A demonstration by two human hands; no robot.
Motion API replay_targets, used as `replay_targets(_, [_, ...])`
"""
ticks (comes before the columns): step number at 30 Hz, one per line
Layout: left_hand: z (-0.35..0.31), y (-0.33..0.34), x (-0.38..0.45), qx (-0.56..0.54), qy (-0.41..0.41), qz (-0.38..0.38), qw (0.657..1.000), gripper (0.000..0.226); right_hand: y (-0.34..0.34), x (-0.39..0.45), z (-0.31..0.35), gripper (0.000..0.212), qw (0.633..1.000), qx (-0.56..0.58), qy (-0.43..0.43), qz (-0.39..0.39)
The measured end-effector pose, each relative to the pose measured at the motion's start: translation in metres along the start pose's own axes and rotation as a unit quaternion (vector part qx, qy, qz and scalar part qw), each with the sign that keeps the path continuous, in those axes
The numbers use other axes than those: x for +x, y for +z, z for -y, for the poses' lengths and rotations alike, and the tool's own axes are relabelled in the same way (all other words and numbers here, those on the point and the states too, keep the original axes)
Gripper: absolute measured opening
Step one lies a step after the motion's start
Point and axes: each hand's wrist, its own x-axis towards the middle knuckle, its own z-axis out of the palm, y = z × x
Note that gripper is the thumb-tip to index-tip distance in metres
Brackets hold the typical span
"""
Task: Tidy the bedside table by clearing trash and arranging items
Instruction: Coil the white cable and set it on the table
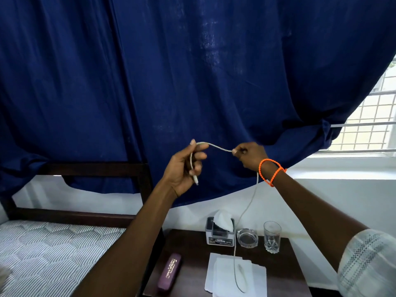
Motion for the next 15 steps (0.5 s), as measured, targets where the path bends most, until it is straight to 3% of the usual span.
replay_targets(4, [-0.009,0.001,0.013,-0.1,0.081,-0.016,0.992,0.033,0.002,-0.014,0.005,0.014,0.995,-0.038,-0.046,0.081])
replay_targets(9, [-0.013,-0.006,0.03,-0.101,0.152,-0.083,0.98,0.043,0.002,-0.029,0.01,0.019,0.968,0.015,-0.05,0.244])
replay_targets(12, [-0.012,-0.011,0.04,-0.034,0.177,-0.143,0.973,0.054,-0.001,-0.035,0.02,0.022,0.954,0.031,-0.081,0.288])
replay_targets(15, [-0.006,-0.022,0.042,0.158,0.188,-0.192,0.95,0.061,-0.009,-0.036,0.034,0.021,0.949,0.054,-0.097,0.296])
